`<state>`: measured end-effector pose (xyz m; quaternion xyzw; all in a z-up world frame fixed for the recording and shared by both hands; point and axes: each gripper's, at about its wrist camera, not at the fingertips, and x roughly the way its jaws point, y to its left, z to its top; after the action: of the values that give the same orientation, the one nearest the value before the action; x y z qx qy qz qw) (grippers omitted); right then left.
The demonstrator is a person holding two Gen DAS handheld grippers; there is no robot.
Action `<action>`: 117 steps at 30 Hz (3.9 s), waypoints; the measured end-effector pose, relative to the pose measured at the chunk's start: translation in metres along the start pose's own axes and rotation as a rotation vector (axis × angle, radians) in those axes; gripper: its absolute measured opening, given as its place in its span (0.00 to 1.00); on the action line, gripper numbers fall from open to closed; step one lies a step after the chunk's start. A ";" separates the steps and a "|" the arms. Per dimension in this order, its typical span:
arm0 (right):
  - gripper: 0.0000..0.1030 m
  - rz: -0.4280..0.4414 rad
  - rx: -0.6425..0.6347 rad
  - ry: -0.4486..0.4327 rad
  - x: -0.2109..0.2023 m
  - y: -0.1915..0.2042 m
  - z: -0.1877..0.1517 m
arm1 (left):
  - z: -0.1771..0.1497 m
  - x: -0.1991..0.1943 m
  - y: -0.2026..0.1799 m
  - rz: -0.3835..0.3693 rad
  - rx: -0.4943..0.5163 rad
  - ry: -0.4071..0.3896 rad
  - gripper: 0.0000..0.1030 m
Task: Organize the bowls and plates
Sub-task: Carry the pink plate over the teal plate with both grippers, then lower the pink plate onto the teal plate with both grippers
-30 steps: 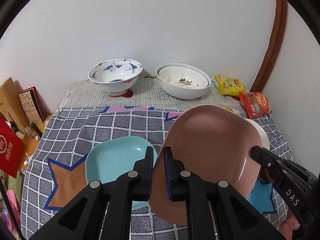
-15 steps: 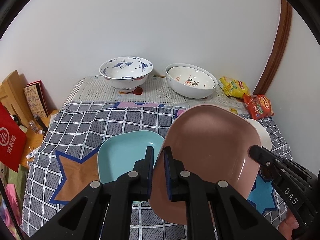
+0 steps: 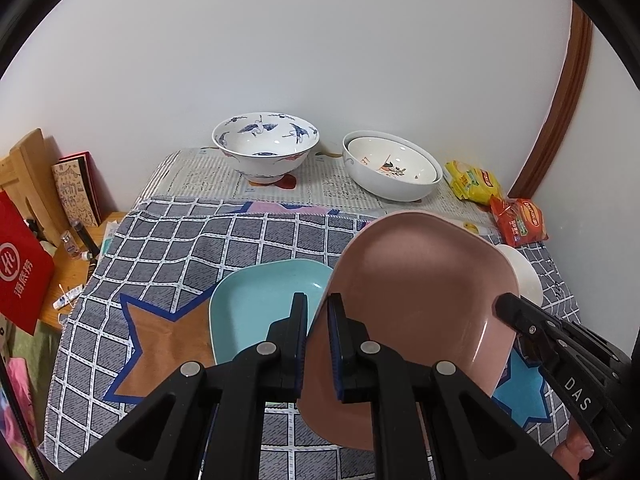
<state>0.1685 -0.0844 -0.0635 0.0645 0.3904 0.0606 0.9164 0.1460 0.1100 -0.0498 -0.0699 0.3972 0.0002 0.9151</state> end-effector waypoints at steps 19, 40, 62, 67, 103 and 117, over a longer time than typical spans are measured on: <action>0.03 0.017 -0.024 0.027 0.021 0.019 0.000 | -0.001 0.010 0.027 0.011 -0.048 0.015 0.10; 0.04 0.034 -0.042 0.064 0.052 0.035 0.006 | 0.004 0.031 0.056 0.020 -0.099 0.046 0.10; 0.04 0.071 -0.063 0.093 0.090 0.043 0.023 | 0.014 0.055 0.073 0.060 -0.161 0.074 0.10; 0.04 0.076 -0.070 0.109 0.099 0.044 0.025 | 0.012 0.063 0.076 0.073 -0.177 0.095 0.10; 0.09 0.095 -0.107 0.212 0.154 0.051 0.020 | -0.003 0.096 0.083 0.132 -0.173 0.192 0.13; 0.11 0.111 -0.109 0.223 0.135 0.049 0.007 | -0.015 0.078 0.074 0.140 -0.118 0.208 0.23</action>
<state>0.2636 -0.0146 -0.1458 0.0293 0.4816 0.1392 0.8648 0.1844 0.1768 -0.1261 -0.0953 0.4931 0.0802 0.8610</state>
